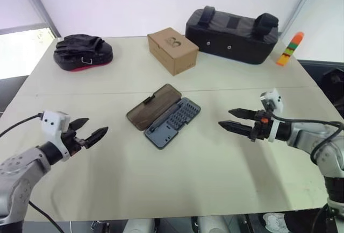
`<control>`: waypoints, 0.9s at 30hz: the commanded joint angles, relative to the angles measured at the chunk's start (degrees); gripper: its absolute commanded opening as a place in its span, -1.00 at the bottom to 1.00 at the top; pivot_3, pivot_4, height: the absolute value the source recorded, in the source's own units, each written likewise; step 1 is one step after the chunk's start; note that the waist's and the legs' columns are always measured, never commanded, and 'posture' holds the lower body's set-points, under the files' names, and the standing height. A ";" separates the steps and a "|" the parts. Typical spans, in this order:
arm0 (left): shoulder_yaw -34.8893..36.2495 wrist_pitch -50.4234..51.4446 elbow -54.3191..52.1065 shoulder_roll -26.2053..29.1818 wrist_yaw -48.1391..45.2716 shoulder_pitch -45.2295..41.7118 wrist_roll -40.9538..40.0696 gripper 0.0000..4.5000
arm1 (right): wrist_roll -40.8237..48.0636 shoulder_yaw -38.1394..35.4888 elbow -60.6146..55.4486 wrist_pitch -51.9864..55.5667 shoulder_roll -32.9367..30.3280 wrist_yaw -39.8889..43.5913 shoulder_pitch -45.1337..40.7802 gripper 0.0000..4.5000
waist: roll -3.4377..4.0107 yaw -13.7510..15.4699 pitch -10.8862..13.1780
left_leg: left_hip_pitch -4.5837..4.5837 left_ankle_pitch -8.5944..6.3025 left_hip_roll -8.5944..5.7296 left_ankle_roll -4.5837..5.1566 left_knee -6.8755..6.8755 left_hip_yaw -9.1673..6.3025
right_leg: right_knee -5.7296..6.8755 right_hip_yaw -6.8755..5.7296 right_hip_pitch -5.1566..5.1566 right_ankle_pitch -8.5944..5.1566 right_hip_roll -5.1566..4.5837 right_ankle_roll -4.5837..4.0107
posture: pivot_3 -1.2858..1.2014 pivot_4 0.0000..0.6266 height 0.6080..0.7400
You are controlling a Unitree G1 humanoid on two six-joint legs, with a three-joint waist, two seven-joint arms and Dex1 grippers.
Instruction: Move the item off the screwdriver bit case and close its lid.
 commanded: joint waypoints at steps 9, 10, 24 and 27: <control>-15.08 -8.01 18.60 1.46 -12.53 -21.98 8.79 0.97 | 2.35 0.81 -9.04 1.62 1.35 -1.67 -5.22 0.98 | -0.01 0.19 0.00 | 0.01 0.05 -0.08 -0.07 0.01 -0.01 | 0.04 -0.06 0.01 0.04 0.08 0.06 | 0.03 -0.52 1.00; -17.89 -10.00 23.35 0.79 -15.01 -26.00 10.69 0.97 | 2.56 1.01 -9.73 1.83 1.85 -2.30 -5.83 0.98 | -0.01 0.11 0.00 | 0.00 0.05 -0.08 -0.07 0.00 -0.01 | 0.04 -0.07 0.00 0.04 0.09 0.06 | 0.03 -0.52 1.00; -29.37 -33.14 75.28 -10.60 -23.81 -53.99 28.74 0.97 | 10.15 0.28 -22.50 7.32 5.98 -13.20 -7.57 0.98 | -0.09 0.05 0.01 | -0.35 0.06 -0.13 -0.06 0.05 0.00 | 0.12 -0.08 -0.34 0.06 0.08 0.09 | 0.03 -0.52 1.00; -29.05 -35.06 79.07 -11.93 -24.16 -55.51 30.06 0.97 | 10.50 0.22 -23.21 7.41 5.49 -14.42 -6.90 0.98 | -0.10 0.36 0.00 | -0.37 0.07 -0.16 -0.05 0.07 -0.01 | 0.17 -0.09 -0.36 0.06 0.04 0.10 | 0.03 -0.52 1.00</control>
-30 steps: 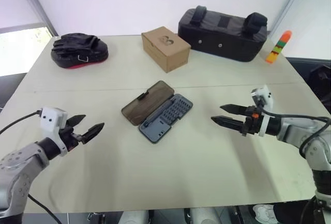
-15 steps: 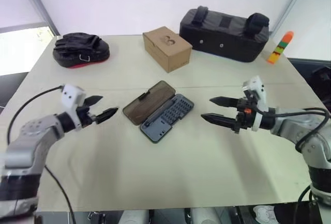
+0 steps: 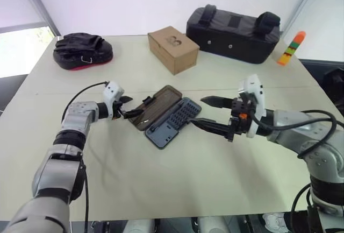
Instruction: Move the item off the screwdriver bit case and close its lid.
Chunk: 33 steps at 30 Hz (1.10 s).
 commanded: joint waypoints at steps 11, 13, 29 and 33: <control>0.19 -6.20 6.67 -2.53 -1.73 -1.86 5.11 -0.21 | 0.41 -1.76 -2.88 -1.07 -1.37 -3.03 2.76 1.00 | -0.03 0.93 -0.02 | 0.01 0.00 -0.01 0.01 0.04 0.01 | 0.06 0.01 0.01 0.00 0.02 0.00 | 0.03 -0.52 1.00; 0.29 -6.41 6.73 -2.67 -1.81 -1.81 5.37 -0.65 | 0.17 -1.63 -2.69 -1.31 -1.45 -2.95 2.88 1.00 | -0.02 0.95 -0.03 | 0.03 0.00 -0.01 0.01 0.05 0.01 | 0.07 0.00 0.03 0.00 0.02 0.00 | 0.03 -0.52 1.00; -5.97 -30.44 6.86 -5.70 -4.00 -7.86 13.83 -0.97 | -2.75 -0.50 -1.39 -2.52 -4.10 -0.19 5.08 1.00 | -0.12 1.19 0.00 | 0.20 0.00 -0.02 0.02 0.10 -0.01 | 0.05 -0.03 0.26 0.00 0.02 0.01 | 0.03 -0.52 1.00; -9.21 -38.14 6.91 -8.37 -7.92 -9.22 16.08 -0.97 | -3.94 -0.13 -2.18 -2.35 -6.07 0.97 7.80 1.00 | -0.13 1.05 -0.01 | 0.11 -0.04 -0.03 0.10 0.11 0.00 | -0.01 -0.05 0.25 -0.01 0.02 0.02 | 0.03 -0.52 1.00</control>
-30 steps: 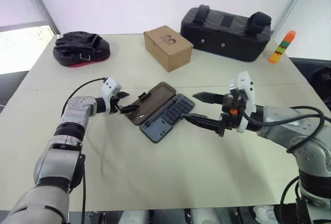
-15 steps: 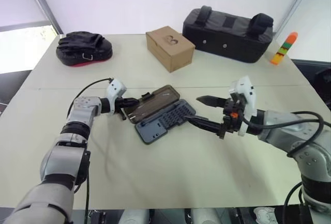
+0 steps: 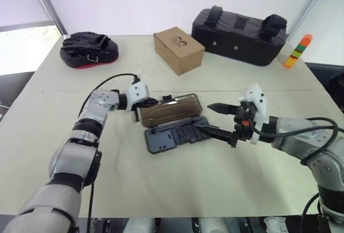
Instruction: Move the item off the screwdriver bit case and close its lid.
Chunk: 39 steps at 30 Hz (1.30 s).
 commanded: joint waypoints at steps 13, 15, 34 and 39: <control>-3.23 -7.60 1.44 -1.18 -5.77 0.15 2.96 -0.97 | -1.58 -2.07 -3.47 -1.20 -2.19 0.08 6.60 1.00 | 0.00 -0.26 0.00 | -0.53 -0.09 0.16 0.16 0.76 -0.02 | 0.22 0.02 -0.31 0.06 0.25 0.11 | 0.03 -0.52 1.00; -2.98 -6.89 1.91 -0.76 -4.74 0.03 3.18 -0.97 | -1.70 -2.02 -3.23 -1.26 -2.20 0.21 6.44 1.00 | 0.00 -0.33 0.00 | -0.52 -0.09 0.15 0.16 0.77 -0.02 | 0.23 0.02 -0.31 0.07 0.25 0.12 | 0.03 -0.52 1.00; -0.98 -4.49 1.69 -0.22 -3.30 1.26 1.91 0.31 | -3.22 -0.54 -1.43 -1.87 -1.80 1.98 4.51 1.00 | 0.01 -0.20 -0.01 | -0.49 -0.09 0.14 0.16 0.80 -0.01 | 0.31 0.03 -0.30 0.07 0.24 0.12 | 0.03 -0.52 1.00; 7.27 6.14 1.11 -0.46 -2.88 -1.88 -6.39 0.98 | -2.85 -1.10 -1.70 -1.39 -1.89 1.98 4.79 1.00 | 0.00 -0.21 0.00 | -0.50 -0.09 0.13 0.16 0.81 -0.01 | 0.29 0.03 -0.30 0.07 0.24 0.12 | 0.03 -0.52 1.00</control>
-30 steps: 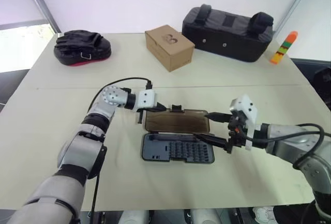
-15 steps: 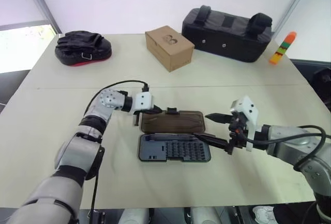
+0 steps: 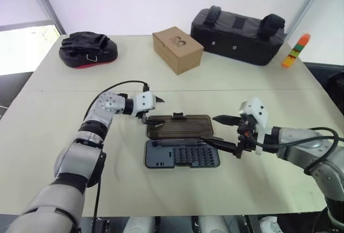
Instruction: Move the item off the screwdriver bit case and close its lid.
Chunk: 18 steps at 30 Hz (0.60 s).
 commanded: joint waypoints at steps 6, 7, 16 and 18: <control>14.62 26.87 -12.64 2.45 -4.51 -4.60 -18.38 0.98 | 3.92 -2.72 0.06 0.32 1.40 0.05 -0.79 1.00 | -0.02 -0.19 0.01 | -0.02 0.00 0.01 0.00 0.01 -0.01 | 0.00 -0.01 -0.02 0.00 0.01 0.00 | 0.03 -0.52 1.00; 14.61 31.22 -17.80 2.83 -5.42 -2.69 -19.97 0.98 | 4.23 -2.80 0.62 0.27 1.60 0.08 -1.29 1.00 | -0.01 -0.32 0.00 | -0.02 0.00 0.02 0.00 0.01 -0.02 | 0.00 0.00 -0.02 0.00 0.01 0.00 | 0.03 -0.52 1.00; 15.98 60.34 -66.50 8.64 1.83 24.44 -32.09 0.14 | 3.79 -1.87 5.43 -0.60 0.97 2.82 -5.07 1.00 | 0.09 -1.52 -0.02 | 0.02 0.03 0.10 -0.06 -0.02 -0.01 | 0.06 0.17 -0.10 0.00 0.03 -0.01 | 0.03 -0.52 1.00; 16.82 63.40 -72.85 9.38 4.54 28.63 -33.97 -0.28 | 3.03 -1.35 6.49 -1.10 0.82 3.55 -5.84 1.00 | 0.09 -1.21 -0.02 | 0.02 0.06 0.10 -0.12 -0.02 -0.02 | 0.14 0.17 -0.11 0.00 0.01 -0.01 | 0.03 -0.52 1.00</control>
